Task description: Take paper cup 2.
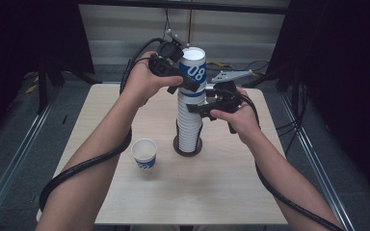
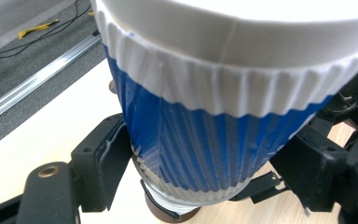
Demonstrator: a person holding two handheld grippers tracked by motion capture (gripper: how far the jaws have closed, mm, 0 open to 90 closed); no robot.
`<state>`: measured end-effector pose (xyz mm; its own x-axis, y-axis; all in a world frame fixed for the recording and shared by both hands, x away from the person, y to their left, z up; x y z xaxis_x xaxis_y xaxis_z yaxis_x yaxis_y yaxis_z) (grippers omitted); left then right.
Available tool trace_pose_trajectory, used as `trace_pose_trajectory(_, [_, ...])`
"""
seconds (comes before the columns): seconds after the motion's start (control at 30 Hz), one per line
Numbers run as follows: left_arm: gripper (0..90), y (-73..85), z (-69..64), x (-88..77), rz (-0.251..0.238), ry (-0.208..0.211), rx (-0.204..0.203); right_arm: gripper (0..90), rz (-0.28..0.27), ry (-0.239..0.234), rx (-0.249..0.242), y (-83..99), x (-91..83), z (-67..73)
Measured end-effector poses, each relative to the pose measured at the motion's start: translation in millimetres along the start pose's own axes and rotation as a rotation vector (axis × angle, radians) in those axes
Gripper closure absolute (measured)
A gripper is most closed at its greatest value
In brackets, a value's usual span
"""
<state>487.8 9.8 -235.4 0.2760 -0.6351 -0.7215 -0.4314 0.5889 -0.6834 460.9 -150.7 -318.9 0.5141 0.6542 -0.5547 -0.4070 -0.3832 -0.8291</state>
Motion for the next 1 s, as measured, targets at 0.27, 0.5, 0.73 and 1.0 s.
trace_pose_trajectory(0.27, [23.1,-4.3,-0.7,-6.3,-0.012,0.000,-0.005,13.9,-0.007,-0.001,0.006,1.9,0.4,-0.6])
trace_pose_trajectory(0.5, [23.0,-8.1,-0.9,-12.7,-0.026,0.012,-0.004,13.7,-0.008,-0.003,0.007,1.7,-0.1,-0.5])
trace_pose_trajectory(0.73, [22.8,-11.6,0.4,-24.7,-0.063,-0.009,-0.019,13.6,-0.006,0.002,0.007,2.2,0.6,0.2])
trace_pose_trajectory(1.0, [22.6,-12.0,-1.3,-31.1,-0.081,-0.011,-0.020,13.7,-0.004,0.007,0.002,2.6,0.0,0.8])
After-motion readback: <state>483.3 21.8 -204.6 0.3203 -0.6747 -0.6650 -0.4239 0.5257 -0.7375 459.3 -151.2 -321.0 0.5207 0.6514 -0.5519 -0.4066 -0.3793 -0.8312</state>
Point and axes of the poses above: each handheld gripper's, and its own axes: x roughly forward along the jaws, y roughly out of its underside, z roughly to its left, the point moved 3 cm from there along x, roughly forward along the jaws, and after that the axes turned 4 degrees about z, right-handed, at the moved point
